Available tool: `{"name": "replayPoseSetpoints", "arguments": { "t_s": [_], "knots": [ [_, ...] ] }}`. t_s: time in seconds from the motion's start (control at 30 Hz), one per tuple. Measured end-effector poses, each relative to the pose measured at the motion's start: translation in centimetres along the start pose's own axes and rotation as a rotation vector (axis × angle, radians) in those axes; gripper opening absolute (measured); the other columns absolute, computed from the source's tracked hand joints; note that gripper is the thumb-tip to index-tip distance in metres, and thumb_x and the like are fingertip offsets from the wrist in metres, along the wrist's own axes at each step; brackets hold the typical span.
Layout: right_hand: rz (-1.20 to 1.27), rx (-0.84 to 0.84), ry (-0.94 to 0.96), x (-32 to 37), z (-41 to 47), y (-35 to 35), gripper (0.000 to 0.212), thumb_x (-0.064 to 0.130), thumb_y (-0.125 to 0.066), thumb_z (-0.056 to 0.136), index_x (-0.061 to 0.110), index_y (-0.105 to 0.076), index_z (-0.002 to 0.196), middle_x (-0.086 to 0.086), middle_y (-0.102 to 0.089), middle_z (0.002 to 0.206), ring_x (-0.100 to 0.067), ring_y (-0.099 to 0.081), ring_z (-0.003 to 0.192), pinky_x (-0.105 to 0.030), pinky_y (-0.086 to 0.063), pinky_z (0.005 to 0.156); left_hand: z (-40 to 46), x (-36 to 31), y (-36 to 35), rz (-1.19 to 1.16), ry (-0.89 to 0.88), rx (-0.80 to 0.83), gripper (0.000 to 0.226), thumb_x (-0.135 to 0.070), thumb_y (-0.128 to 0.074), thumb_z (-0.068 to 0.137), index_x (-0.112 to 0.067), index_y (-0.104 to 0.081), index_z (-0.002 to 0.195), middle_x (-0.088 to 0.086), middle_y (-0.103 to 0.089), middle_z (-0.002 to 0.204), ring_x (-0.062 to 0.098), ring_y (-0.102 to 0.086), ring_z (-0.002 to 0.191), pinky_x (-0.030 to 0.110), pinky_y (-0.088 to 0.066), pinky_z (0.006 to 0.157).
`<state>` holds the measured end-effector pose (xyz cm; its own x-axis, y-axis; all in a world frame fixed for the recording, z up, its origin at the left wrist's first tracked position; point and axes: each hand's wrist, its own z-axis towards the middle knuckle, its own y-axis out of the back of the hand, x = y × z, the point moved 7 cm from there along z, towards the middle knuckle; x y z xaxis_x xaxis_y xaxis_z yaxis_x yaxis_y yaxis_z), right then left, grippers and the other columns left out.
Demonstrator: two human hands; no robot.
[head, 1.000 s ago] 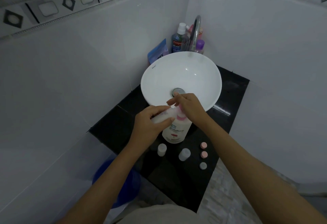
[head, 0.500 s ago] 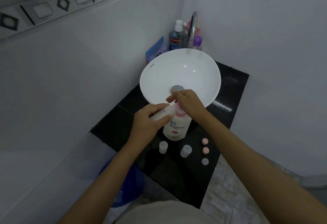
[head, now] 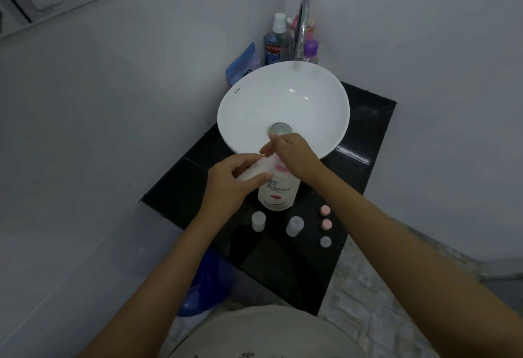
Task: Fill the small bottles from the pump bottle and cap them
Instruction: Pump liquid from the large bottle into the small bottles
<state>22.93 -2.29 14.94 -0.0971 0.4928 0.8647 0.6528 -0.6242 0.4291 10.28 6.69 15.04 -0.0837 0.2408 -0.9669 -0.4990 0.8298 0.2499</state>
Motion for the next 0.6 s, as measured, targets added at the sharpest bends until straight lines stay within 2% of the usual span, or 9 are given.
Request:
{"name": "replayPoseSetpoints", "arguments": {
  "t_s": [0.13, 0.2, 0.27, 0.6],
  "knots": [
    [-0.002, 0.017, 0.029, 0.1, 0.0, -0.1, 0.047, 0.032, -0.034, 0.100, 0.001, -0.069, 0.095, -0.031, -0.064, 0.098, -0.008, -0.048, 0.057, -0.023, -0.039, 0.054, -0.2, -0.3, 0.2, 0.032, -0.024, -0.002, 0.041, -0.018, -0.080, 0.073, -0.015, -0.068, 0.112, -0.004, -0.070, 0.103, 0.003, -0.063, 0.092, 0.011, -0.050, 0.076],
    [0.007, -0.011, 0.082, 0.3, 0.3, -0.1, 0.046, 0.028, -0.035, 0.100, 0.002, -0.072, 0.093, -0.013, -0.068, 0.082, -0.005, -0.053, 0.066, -0.026, -0.041, 0.068, -0.2, -0.3, 0.6, 0.066, -0.042, -0.016, 0.044, -0.019, -0.080, 0.072, -0.020, -0.067, 0.114, -0.009, -0.067, 0.105, 0.000, -0.061, 0.094, 0.009, -0.049, 0.078],
    [0.007, -0.028, 0.107, 0.5, 0.7, 0.1, 0.045, 0.027, -0.036, 0.100, 0.004, -0.073, 0.091, 0.001, -0.067, 0.078, -0.004, -0.056, 0.073, -0.025, -0.040, 0.079, 0.0, -0.4, 0.8, 0.101, -0.064, -0.019, 0.045, -0.021, -0.080, 0.072, -0.022, -0.066, 0.115, -0.009, -0.067, 0.107, 0.000, -0.061, 0.096, 0.009, -0.048, 0.080],
    [0.022, 0.015, 0.091, 0.4, 0.9, 0.0, 0.042, 0.025, -0.039, 0.099, 0.005, -0.074, 0.089, -0.016, -0.071, 0.095, -0.019, -0.062, 0.088, -0.033, -0.046, 0.091, 0.4, -1.9, 0.3, 0.266, -0.230, -0.021, 0.036, -0.020, -0.076, 0.079, -0.015, -0.066, 0.113, 0.000, -0.067, 0.105, 0.007, -0.061, 0.096, 0.019, -0.049, 0.082]
  ]
}}
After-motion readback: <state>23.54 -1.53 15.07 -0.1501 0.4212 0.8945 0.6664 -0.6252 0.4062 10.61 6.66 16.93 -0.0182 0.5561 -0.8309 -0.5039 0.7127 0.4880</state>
